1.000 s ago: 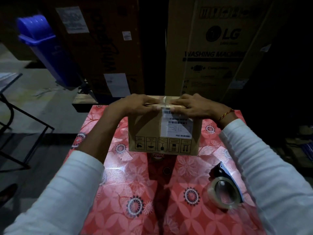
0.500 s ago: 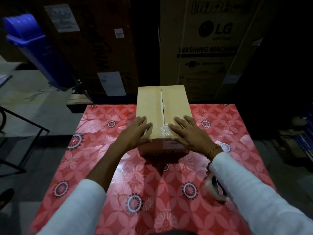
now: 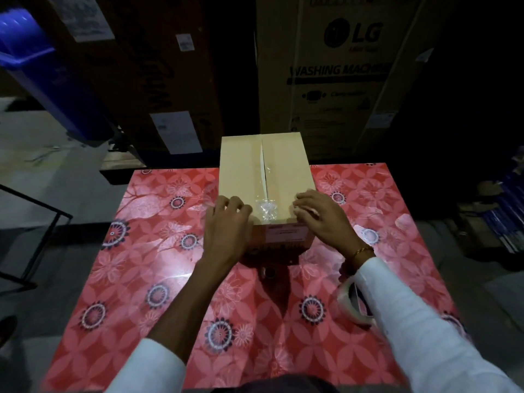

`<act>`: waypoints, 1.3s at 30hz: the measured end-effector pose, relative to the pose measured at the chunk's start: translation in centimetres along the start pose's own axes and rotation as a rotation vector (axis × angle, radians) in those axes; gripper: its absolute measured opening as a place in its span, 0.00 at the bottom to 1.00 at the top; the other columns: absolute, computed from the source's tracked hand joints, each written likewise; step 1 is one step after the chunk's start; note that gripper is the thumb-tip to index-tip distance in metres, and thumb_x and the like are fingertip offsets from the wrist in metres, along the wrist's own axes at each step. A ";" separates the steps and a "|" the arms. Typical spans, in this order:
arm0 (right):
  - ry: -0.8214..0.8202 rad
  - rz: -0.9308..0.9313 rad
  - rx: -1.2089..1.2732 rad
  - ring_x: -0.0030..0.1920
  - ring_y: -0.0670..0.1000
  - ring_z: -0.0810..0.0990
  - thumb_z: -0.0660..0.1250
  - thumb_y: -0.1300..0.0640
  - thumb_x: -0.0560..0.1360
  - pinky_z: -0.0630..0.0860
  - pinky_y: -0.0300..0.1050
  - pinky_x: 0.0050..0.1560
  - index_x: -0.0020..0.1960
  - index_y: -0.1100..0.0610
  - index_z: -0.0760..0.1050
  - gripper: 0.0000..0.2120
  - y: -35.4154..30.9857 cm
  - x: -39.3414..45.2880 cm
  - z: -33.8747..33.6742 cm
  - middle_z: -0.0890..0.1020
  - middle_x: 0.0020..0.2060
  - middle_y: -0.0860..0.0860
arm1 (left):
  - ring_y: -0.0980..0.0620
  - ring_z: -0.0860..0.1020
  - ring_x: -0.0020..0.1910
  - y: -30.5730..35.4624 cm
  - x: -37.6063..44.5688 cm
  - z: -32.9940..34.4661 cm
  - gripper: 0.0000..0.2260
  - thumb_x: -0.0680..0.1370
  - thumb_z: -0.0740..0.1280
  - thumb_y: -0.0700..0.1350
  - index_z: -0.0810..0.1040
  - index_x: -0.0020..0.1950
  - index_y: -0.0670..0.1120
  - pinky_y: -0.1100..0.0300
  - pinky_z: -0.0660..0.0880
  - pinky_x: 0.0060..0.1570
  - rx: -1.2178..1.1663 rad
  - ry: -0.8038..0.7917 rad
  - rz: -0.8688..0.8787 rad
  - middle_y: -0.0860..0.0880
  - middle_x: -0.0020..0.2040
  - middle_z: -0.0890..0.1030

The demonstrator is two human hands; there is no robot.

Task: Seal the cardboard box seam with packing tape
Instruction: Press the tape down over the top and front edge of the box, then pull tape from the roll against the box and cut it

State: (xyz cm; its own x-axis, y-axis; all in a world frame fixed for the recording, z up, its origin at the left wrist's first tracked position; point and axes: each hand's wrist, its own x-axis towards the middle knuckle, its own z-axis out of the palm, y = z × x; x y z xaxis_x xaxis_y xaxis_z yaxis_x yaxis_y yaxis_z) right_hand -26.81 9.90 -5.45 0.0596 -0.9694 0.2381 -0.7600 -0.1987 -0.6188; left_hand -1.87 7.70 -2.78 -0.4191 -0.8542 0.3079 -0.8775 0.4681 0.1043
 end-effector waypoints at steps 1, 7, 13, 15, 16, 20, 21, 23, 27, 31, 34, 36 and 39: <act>0.088 0.008 0.008 0.59 0.57 0.81 0.66 0.52 0.79 0.76 0.52 0.60 0.56 0.59 0.83 0.13 0.2 -0.4 -0.5 0.85 0.56 0.55 | 0.44 0.73 0.51 0.8 -0.2 0.5 0.06 0.77 0.68 0.45 0.82 0.50 0.44 0.49 0.72 0.45 -0.103 0.054 0.044 0.47 0.49 0.82; 0.231 0.248 -0.045 0.49 0.54 0.82 0.67 0.65 0.77 0.78 0.50 0.49 0.56 0.57 0.83 0.10 4.1 -6.9 -2.1 0.84 0.50 0.53 | 0.46 0.75 0.43 6.8 -1.9 3.9 0.06 0.77 0.66 0.48 0.79 0.45 0.46 0.51 0.71 0.40 -0.569 -0.101 0.157 0.48 0.42 0.81; 0.160 0.568 0.067 0.55 0.53 0.80 0.61 0.57 0.72 0.74 0.47 0.52 0.58 0.54 0.82 0.18 7.2 -14.7 -3.2 0.82 0.55 0.50 | 0.45 0.80 0.41 11.2 -3.8 8.7 0.08 0.75 0.66 0.48 0.80 0.43 0.45 0.52 0.74 0.40 -0.737 -0.392 0.014 0.47 0.41 0.83; 0.105 0.609 0.101 0.56 0.55 0.79 0.64 0.58 0.72 0.74 0.48 0.54 0.61 0.54 0.81 0.18 8.0 -16.6 -3.4 0.80 0.55 0.51 | 0.45 0.79 0.41 12.4 -3.9 10.0 0.08 0.75 0.66 0.47 0.78 0.41 0.44 0.55 0.71 0.38 -0.739 -0.464 -0.047 0.44 0.40 0.82; 0.052 0.616 0.105 0.57 0.57 0.79 0.67 0.59 0.73 0.75 0.50 0.56 0.63 0.55 0.79 0.18 8.5 -17.3 -3.3 0.79 0.57 0.52 | 0.44 0.79 0.41 13.0 -3.9 10.6 0.07 0.75 0.67 0.46 0.78 0.40 0.43 0.56 0.69 0.38 -0.740 -0.495 -0.060 0.44 0.40 0.82; -0.167 0.704 0.085 0.62 0.59 0.78 0.67 0.52 0.70 0.76 0.56 0.61 0.73 0.53 0.71 0.31 10.3 -19.0 -2.3 0.78 0.63 0.54 | 0.45 0.81 0.43 14.7 -3.2 12.1 0.05 0.76 0.68 0.43 0.82 0.44 0.43 0.56 0.71 0.41 -0.740 -0.598 -0.096 0.44 0.43 0.84; -0.183 0.697 0.055 0.61 0.59 0.78 0.66 0.48 0.70 0.76 0.56 0.60 0.73 0.51 0.71 0.31 10.6 -19.2 -1.8 0.79 0.62 0.53 | 0.45 0.81 0.44 15.1 -3.0 12.2 0.05 0.76 0.68 0.42 0.82 0.44 0.43 0.55 0.73 0.42 -0.749 -0.607 -0.098 0.44 0.44 0.84; -0.158 0.667 0.002 0.57 0.59 0.79 0.68 0.47 0.75 0.76 0.54 0.55 0.69 0.51 0.74 0.24 11.1 -19.5 -0.9 0.81 0.58 0.52 | 0.45 0.81 0.44 15.7 -2.7 12.3 0.05 0.76 0.68 0.43 0.82 0.45 0.42 0.54 0.73 0.42 -0.749 -0.611 -0.090 0.43 0.44 0.84; -0.047 0.657 -0.005 0.51 0.57 0.81 0.71 0.53 0.78 0.73 0.50 0.47 0.58 0.56 0.79 0.11 10.9 -18.3 -0.6 0.83 0.51 0.53 | 0.43 0.81 0.41 15.9 -1.8 11.4 0.10 0.75 0.64 0.49 0.81 0.44 0.44 0.52 0.76 0.41 -0.743 -0.484 -0.054 0.45 0.41 0.84; 0.062 0.697 0.400 0.50 0.47 0.84 0.72 0.54 0.78 0.79 0.44 0.50 0.57 0.52 0.81 0.08 8.9 -16.0 -1.9 0.86 0.48 0.47 | 0.44 0.80 0.37 14.9 0.6 7.5 0.08 0.77 0.64 0.48 0.79 0.43 0.45 0.50 0.76 0.38 -0.728 -0.182 -0.014 0.47 0.38 0.82; 0.152 0.608 0.610 0.44 0.38 0.83 0.68 0.62 0.81 0.76 0.32 0.44 0.56 0.58 0.81 0.06 5.5 -12.1 -3.7 0.86 0.45 0.46 | 0.48 0.80 0.34 13.6 2.9 3.3 0.07 0.78 0.65 0.46 0.80 0.43 0.46 0.52 0.75 0.36 -0.726 0.054 -0.109 0.48 0.35 0.83; 0.187 0.517 0.667 0.43 0.35 0.82 0.66 0.63 0.81 0.75 0.31 0.44 0.57 0.59 0.80 0.07 3.3 -9.1 -4.7 0.85 0.46 0.48 | 0.51 0.82 0.34 11.9 4.3 1.3 0.07 0.78 0.65 0.47 0.80 0.43 0.47 0.52 0.78 0.37 -0.782 0.156 -0.218 0.50 0.34 0.83; 0.184 0.403 0.763 0.48 0.40 0.84 0.65 0.61 0.82 0.78 0.36 0.48 0.61 0.58 0.78 0.09 0.5 -4.8 -5.2 0.85 0.51 0.49 | 0.50 0.83 0.37 8.1 5.6 -0.1 0.06 0.79 0.66 0.47 0.80 0.44 0.47 0.48 0.80 0.41 -0.827 0.179 -0.289 0.50 0.36 0.84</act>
State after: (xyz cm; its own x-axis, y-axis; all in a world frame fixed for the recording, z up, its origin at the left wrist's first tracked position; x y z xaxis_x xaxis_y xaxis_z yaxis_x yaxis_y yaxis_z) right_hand -30.86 15.23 -2.97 -0.2749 -0.9610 -0.0299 -0.0578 0.0475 -0.9972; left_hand -11.30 6.75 -0.15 -0.1040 -0.9483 0.2998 -0.4653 0.3128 0.8281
